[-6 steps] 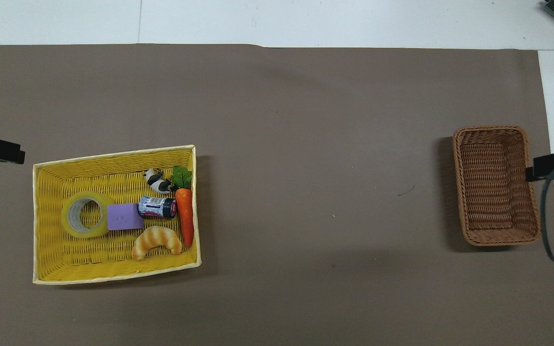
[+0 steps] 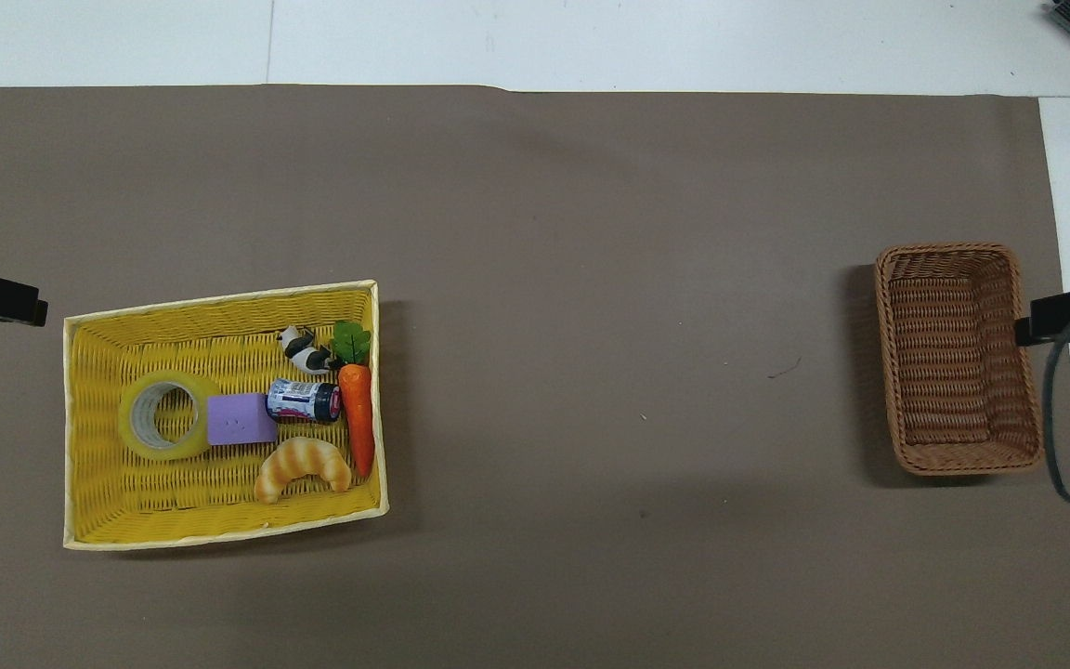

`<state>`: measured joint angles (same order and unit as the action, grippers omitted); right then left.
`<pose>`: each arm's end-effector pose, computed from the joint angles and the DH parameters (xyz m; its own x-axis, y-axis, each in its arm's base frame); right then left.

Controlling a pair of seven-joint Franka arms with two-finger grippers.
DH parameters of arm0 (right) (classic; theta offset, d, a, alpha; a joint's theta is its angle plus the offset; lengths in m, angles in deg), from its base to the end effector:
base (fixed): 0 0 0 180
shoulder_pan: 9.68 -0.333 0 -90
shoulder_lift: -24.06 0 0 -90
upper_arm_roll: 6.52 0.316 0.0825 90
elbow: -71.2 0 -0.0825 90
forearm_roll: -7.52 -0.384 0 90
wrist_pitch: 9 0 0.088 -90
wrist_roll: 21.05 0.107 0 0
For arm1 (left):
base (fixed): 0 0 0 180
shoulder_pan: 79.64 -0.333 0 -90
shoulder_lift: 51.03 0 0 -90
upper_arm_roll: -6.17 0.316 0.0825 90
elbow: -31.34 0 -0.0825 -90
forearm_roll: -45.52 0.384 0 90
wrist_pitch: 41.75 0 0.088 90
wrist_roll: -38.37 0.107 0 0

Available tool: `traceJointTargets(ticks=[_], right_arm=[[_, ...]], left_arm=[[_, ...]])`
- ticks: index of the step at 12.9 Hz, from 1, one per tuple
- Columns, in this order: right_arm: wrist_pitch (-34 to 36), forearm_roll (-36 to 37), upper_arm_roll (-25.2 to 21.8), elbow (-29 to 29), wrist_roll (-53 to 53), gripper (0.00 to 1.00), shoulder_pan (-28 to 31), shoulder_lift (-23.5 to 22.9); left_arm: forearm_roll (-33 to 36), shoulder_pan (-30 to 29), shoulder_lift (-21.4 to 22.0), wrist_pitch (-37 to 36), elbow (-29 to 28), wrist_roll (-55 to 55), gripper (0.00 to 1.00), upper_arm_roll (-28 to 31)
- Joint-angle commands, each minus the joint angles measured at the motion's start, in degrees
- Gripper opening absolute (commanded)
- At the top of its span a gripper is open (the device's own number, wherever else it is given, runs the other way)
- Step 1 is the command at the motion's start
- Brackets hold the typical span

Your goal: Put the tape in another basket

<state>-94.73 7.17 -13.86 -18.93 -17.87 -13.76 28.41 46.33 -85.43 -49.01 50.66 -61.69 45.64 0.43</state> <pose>0.5223 -0.0320 0.6575 0.9938 -0.1113 -0.0024 -0.1113 -0.9937 -0.0157 0.5473 0.0009 0.6225 0.9918 -0.1263 0.0218 -0.1258 -0.9918 -0.0206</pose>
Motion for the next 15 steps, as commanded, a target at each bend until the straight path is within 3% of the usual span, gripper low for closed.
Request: traceJointTargets(ticks=[1, 15], right_arm=[[-1.2, 0.9, 0.0, -0.7, 0.2, 1.0, 0.3, 0.0], [-1.3, 1.0, 0.0, -0.8, 0.2, 1.0, 0.4, 0.0]], left_arm=[[-0.1, -0.4, 0.4, -1.2, 0.8, 0.5, 1.0, -0.1], [-0.6, 0.5, 0.4, -1.4, 0.7, 0.4, 1.0, -0.9]])
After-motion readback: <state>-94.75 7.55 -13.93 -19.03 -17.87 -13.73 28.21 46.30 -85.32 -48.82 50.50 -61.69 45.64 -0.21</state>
